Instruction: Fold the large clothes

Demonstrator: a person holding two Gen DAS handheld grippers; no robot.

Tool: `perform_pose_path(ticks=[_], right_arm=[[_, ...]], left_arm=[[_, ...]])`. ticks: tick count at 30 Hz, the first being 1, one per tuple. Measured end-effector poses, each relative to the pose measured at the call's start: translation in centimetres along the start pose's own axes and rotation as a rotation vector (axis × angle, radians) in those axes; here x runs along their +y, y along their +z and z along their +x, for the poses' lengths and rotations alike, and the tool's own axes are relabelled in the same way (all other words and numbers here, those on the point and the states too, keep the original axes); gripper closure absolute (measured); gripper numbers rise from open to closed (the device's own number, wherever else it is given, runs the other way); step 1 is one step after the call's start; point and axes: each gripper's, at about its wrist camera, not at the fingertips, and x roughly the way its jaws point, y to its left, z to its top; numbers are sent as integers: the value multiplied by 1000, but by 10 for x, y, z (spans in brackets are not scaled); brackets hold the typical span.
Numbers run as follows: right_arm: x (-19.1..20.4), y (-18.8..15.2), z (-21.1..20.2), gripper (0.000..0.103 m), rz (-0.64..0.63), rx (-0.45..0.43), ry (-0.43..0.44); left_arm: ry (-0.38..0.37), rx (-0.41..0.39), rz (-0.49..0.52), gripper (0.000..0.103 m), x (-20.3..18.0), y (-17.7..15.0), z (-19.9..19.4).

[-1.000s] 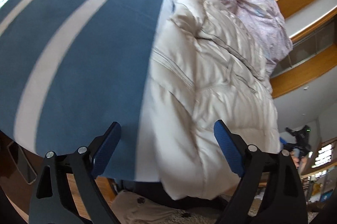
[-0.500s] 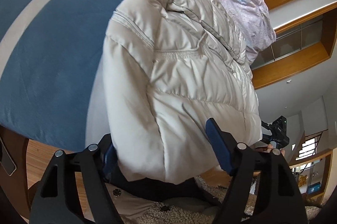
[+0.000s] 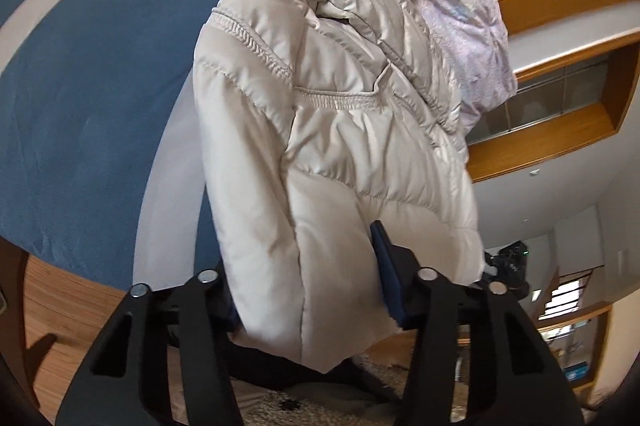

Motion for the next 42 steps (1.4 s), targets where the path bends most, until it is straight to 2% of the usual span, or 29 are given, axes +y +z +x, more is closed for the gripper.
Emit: perform_pose_path(ticks=[1, 2, 3, 5, 8, 17, 23, 30, 36, 42], right_arm=[[1, -2, -1, 72, -1, -3, 0], [2, -3, -2, 76, 1, -9, 2], [2, -5, -5, 82, 0, -20, 5], [12, -6, -11, 86, -11, -53, 9], [29, -9, -22, 88, -42, -113, 12], [67, -21, -49, 90, -84, -299, 70], [87, -22, -75, 91, -105, -400, 124], [119, 23, -91, 93, -143, -538, 184], [160, 62, -84, 94, -218, -624, 113], [192, 114, -72, 94, -261, -698, 21]], left_arm=[[3, -3, 5, 61, -1, 0, -1], [4, -11, 9, 70, -3, -1, -3], [-1, -17, 12, 74, -3, 0, -5], [-11, -42, 20, 84, -7, 0, -11], [-10, -90, 59, 88, -17, 3, -23], [13, -181, 140, 90, -39, 12, -55], [-10, -260, 167, 91, -52, 28, -77], [-52, -356, 170, 91, -74, 80, -88], [-10, -420, 215, 91, -103, 127, -77], [24, -459, 209, 91, -122, 179, -64]])
